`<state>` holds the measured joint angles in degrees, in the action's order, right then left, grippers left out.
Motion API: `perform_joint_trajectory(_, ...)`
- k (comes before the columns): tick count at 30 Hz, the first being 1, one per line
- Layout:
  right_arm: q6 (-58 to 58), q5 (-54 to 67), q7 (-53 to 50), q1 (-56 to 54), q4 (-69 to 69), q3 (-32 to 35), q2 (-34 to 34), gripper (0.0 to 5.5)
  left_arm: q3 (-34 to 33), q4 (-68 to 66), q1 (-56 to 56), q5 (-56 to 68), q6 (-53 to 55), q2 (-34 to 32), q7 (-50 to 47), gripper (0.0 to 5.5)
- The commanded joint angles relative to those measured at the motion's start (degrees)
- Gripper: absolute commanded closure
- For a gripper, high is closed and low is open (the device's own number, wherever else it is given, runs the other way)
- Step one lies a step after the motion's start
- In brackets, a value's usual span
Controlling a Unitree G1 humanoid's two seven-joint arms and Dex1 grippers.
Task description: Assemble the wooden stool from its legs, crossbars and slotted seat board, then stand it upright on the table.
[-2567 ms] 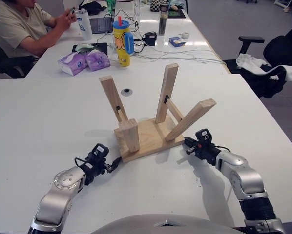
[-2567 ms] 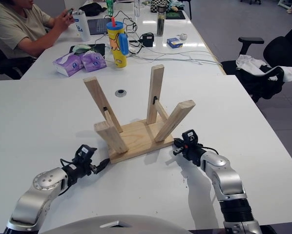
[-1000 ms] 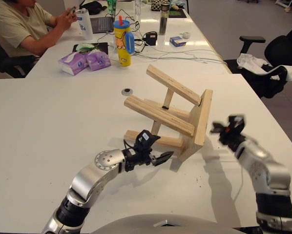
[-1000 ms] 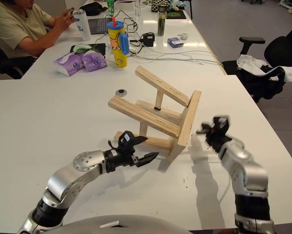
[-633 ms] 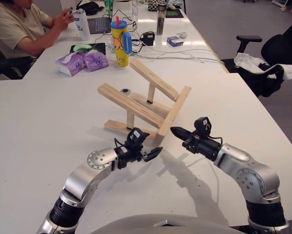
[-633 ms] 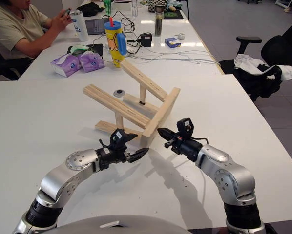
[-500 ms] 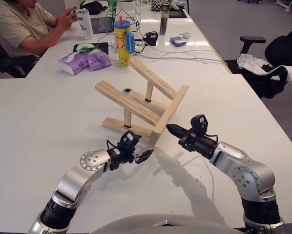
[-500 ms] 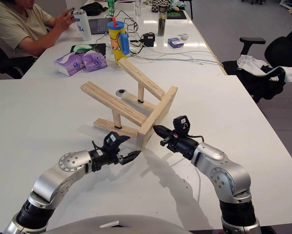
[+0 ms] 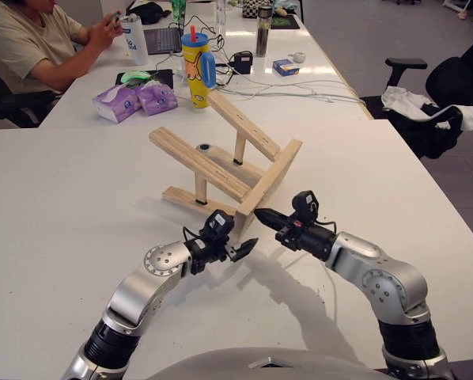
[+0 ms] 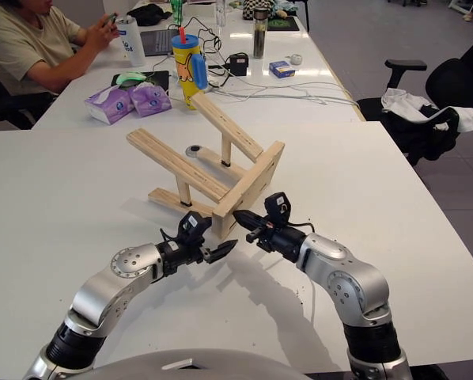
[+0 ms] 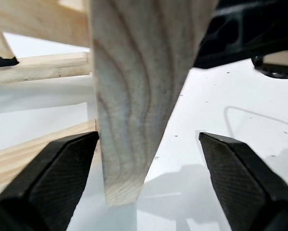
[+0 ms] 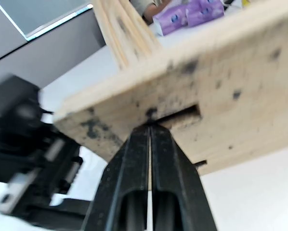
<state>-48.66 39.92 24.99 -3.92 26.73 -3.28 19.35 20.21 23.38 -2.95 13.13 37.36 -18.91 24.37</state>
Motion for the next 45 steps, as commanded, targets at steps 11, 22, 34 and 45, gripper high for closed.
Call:
perform_joint_trajectory(11, 14.98, -0.40, -3.25, -2.69, -15.26, 17.07, -5.69, 5.50, -3.88, -7.32, -5.02, -4.65, -3.95, 4.38, -4.42, 2.49)
perform_joint_trajectory(22, 22.93, -2.31, -8.56, -4.78, -23.06, 20.20, -10.56, 5.50, -25.81, -0.24, -20.17, 24.42, 20.04, 19.13, -10.06, 3.78)
perform_joint_trajectory(34, 24.53, -2.45, -14.35, -7.55, -27.60, 22.71, -13.09, 5.50, -53.38, -18.10, -50.83, 73.30, 10.93, 26.15, -57.00, 4.05)
perform_joint_trajectory(45, 21.77, -2.99, -15.11, -12.00, -29.25, 20.33, -13.96, 5.50, -54.45, -38.31, -31.25, 60.89, 8.40, 15.48, -48.08, 4.16)
